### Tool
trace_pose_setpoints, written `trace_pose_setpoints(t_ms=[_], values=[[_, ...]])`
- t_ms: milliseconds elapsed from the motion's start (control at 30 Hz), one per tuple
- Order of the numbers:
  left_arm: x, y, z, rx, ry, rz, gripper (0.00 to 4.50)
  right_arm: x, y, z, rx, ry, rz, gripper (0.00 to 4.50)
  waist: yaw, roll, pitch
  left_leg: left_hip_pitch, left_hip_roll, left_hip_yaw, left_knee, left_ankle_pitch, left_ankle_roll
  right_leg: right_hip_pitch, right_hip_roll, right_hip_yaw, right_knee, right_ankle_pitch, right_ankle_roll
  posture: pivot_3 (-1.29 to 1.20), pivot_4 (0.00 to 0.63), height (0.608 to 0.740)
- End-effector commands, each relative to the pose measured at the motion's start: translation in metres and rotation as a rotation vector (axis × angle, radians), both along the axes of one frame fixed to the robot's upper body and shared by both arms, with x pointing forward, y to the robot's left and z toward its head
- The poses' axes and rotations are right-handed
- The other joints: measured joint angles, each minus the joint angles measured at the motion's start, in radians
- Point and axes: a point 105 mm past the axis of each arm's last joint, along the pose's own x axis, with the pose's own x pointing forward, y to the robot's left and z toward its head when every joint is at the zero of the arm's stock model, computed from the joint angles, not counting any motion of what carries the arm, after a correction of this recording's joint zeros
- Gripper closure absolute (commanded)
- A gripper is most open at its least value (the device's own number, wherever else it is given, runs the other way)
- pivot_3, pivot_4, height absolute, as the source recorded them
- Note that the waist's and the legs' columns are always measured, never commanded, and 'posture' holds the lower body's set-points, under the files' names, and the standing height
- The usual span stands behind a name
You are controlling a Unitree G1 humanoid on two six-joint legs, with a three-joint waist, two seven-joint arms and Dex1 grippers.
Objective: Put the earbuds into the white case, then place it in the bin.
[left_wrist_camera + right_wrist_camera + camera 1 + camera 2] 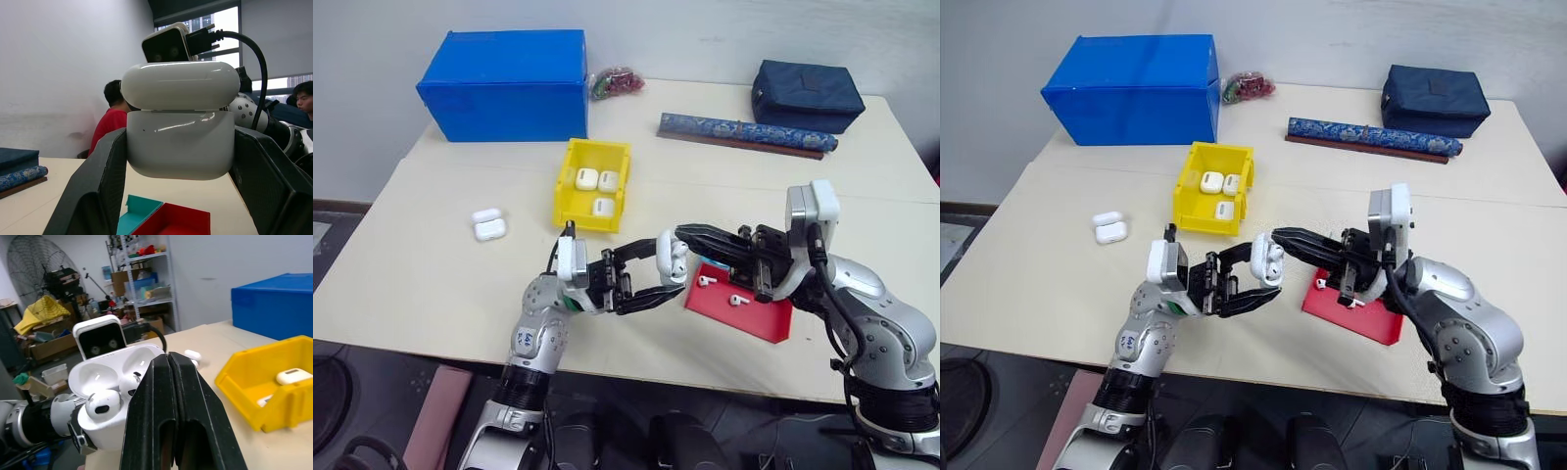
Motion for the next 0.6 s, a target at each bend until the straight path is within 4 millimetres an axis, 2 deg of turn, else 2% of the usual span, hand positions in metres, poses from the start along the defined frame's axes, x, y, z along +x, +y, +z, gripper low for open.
trace_pose_setpoints(t_ms=[33, 167, 233, 400, 500, 600], values=[[0.001, 0.009, -0.002, 0.058, -0.027, 0.025, 1.73, -0.003, -0.027, 0.017, 0.002, -0.096, -0.114, 4.49, 0.0, 0.0, 0.0, 0.0, 0.0, 0.0, 0.0, 0.0, 0.0, 0.0, 0.0, 0.0, 0.0, 0.0, 0.0, 0.0, 0.15, 0.74], [0.001, 0.019, -0.002, 0.108, -0.026, 0.02, 1.73, -0.007, -0.043, 0.021, -0.024, -0.108, -0.146, 4.49, 0.0, 0.0, 0.0, 0.0, 0.0, 0.0, 0.0, 0.0, 0.0, 0.0, 0.0, 0.0, 0.0, 0.0, 0.0, 0.0, 0.15, 0.74], [0.006, 0.022, -0.004, 0.174, -0.011, 0.043, 1.73, -0.014, -0.041, 0.024, -0.05, -0.111, -0.105, 4.49, -0.002, 0.0, 0.0, 0.0, 0.0, 0.0, 0.0, 0.0, 0.0, 0.0, 0.0, 0.0, 0.0, 0.0, 0.0, 0.0, 0.15, 0.74], [0.024, 0.019, -0.016, 0.439, -0.04, 0.142, 1.73, -0.038, -0.018, 0.022, -0.124, -0.058, 0.069, 4.49, 0.0, 0.0, 0.0, 0.001, 0.0, 0.0, 0.0, 0.0, 0.0, 0.0, 0.0, 0.0, 0.001, 0.0, 0.0, 0.0, 0.15, 0.74], [0.027, 0.01, -0.014, 0.499, -0.056, 0.16, 1.73, -0.044, 0.0, 0.015, -0.193, -0.036, 0.134, 4.49, 0.0, 0.0, 0.0, 0.0, 0.0, 0.0, 0.0, 0.0, 0.001, 0.001, 0.0, 0.0, 0.0, 0.0, 0.0, 0.0, 0.15, 0.74], [0.025, 0.002, -0.011, 0.512, -0.081, 0.154, 1.73, -0.042, 0.019, 0.006, -0.263, -0.025, 0.155, 4.49, -0.002, 0.0, 0.0, 0.0, 0.0, 0.0, 0.0, 0.0, 0.001, 0.0, 0.0, 0.0, 0.0, 0.0, 0.0, 0.0, 0.15, 0.74]])
